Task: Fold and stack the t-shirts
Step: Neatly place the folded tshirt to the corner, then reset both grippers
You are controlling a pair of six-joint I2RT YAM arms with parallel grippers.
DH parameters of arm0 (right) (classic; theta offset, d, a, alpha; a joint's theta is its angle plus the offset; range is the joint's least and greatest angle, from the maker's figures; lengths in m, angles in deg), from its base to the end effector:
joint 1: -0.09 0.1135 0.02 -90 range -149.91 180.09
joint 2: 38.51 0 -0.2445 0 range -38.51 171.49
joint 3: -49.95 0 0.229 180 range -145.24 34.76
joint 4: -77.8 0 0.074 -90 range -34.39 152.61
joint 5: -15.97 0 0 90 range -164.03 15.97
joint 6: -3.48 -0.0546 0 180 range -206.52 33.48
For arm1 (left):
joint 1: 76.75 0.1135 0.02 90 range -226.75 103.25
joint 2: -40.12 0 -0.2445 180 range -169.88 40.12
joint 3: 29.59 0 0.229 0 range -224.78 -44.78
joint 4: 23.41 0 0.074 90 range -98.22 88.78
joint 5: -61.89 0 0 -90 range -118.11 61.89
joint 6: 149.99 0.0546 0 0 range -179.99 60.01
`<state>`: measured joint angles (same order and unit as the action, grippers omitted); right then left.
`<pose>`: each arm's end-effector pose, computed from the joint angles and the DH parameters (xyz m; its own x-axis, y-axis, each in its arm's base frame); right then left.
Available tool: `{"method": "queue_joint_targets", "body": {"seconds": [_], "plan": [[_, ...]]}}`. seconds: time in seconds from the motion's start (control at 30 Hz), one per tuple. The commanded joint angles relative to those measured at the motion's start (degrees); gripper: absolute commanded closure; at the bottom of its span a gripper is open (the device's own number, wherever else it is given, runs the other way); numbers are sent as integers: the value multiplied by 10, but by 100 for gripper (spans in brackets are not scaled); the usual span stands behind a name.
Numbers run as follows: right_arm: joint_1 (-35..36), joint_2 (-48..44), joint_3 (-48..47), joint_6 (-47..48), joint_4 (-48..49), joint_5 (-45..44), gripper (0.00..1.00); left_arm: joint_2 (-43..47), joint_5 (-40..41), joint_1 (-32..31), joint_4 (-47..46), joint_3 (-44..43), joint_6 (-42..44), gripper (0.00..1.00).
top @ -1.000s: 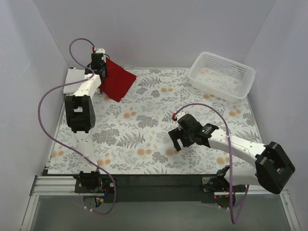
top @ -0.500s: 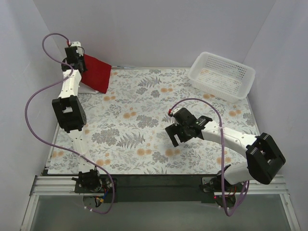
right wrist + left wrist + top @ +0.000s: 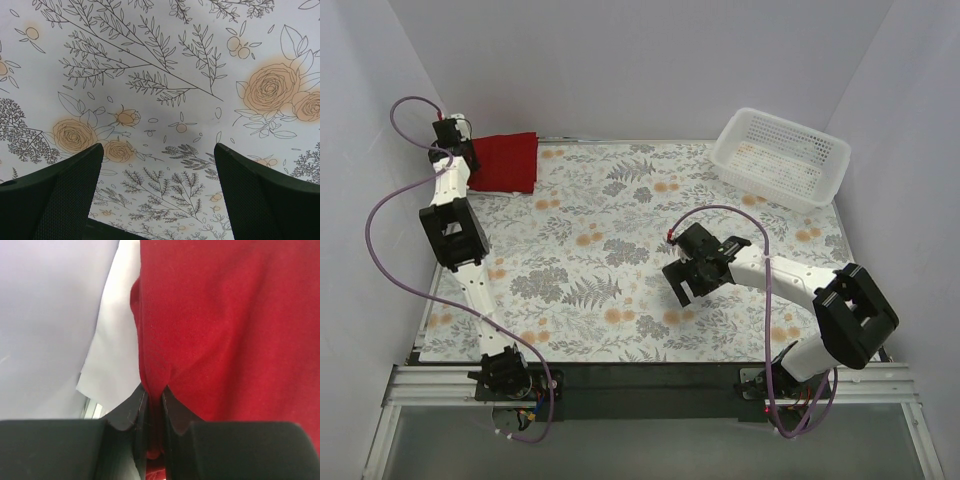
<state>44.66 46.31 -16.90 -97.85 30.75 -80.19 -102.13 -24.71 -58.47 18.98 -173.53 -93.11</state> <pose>0.1964 0.1853 0.1701 -0.7639 -0.4783 -0.4332 -0.5256 0.8506 -0.0124 0.5114 0.1723 0.1861 -0.3242 -0.6815 -0.6561 -0.6363 0.6703 -0.3819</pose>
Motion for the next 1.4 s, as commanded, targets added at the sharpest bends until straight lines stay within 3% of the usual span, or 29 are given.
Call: {"method": "queue_joint_targets", "body": {"seconds": [0.0,0.47,0.57,0.6,0.77,0.93,1.23,1.37], "plan": [[-3,3,-24,5,-11,4,3,20,55,-5,-26,-33,18,100],[-5,9,-24,2,-11,10,4,-2,164,-11,-107,-40,81,100],[-5,11,-24,0,-11,11,3,1,175,-13,-111,-28,77,80],[-5,11,-24,1,-11,11,3,2,179,-13,-113,-25,75,61],[-5,0,-23,-5,-11,1,3,32,166,-16,-116,2,30,38],[-15,-28,-20,-28,-11,-35,2,115,124,-35,-116,65,-28,23],[-77,-136,-2,-82,-8,-111,1,338,14,-164,-116,258,-186,20],[-127,-207,5,-87,-8,-134,2,499,-33,-237,-116,406,-249,18]]}}
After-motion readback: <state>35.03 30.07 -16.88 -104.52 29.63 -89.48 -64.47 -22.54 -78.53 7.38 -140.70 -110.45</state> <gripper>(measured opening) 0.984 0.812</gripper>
